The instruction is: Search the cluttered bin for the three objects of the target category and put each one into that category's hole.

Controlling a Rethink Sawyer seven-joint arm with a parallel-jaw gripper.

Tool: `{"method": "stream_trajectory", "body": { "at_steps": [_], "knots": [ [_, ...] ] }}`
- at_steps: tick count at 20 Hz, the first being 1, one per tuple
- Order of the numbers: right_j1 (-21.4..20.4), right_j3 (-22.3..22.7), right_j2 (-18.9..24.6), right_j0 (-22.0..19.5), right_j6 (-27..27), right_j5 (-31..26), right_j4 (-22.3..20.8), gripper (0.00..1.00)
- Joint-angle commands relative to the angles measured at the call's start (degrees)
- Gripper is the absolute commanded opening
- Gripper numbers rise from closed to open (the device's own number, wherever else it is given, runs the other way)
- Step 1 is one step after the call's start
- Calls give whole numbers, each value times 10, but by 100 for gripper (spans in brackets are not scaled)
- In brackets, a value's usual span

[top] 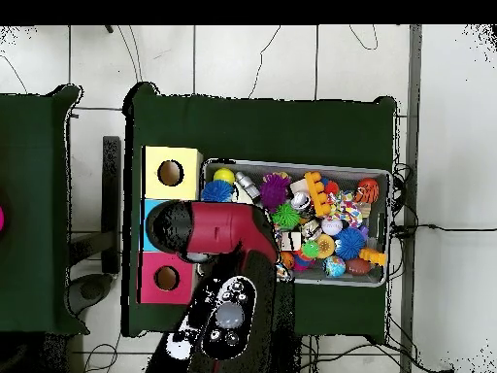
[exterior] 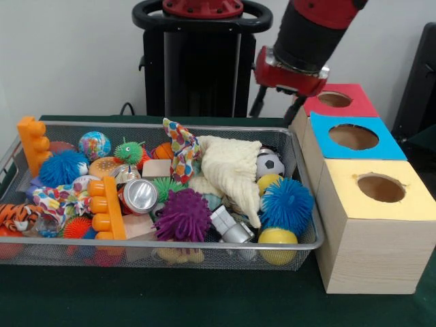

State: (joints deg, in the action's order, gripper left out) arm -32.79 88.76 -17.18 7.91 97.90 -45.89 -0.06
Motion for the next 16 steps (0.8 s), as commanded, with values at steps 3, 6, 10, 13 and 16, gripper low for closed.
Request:
{"method": "stream_trajectory", "body": {
  "at_steps": [3, 6, 10, 13, 16],
  "knots": [
    [39, -8, 28, -27, 19, 52, -72, 100],
    [32, -2, 36, -25, 31, 55, -76, 100],
    [32, 8, 44, -28, 45, 85, -79, 100],
    [35, 14, 49, -29, 54, 100, -77, 100],
    [46, 32, 69, -41, 64, 144, -64, 100]
  ]
}}
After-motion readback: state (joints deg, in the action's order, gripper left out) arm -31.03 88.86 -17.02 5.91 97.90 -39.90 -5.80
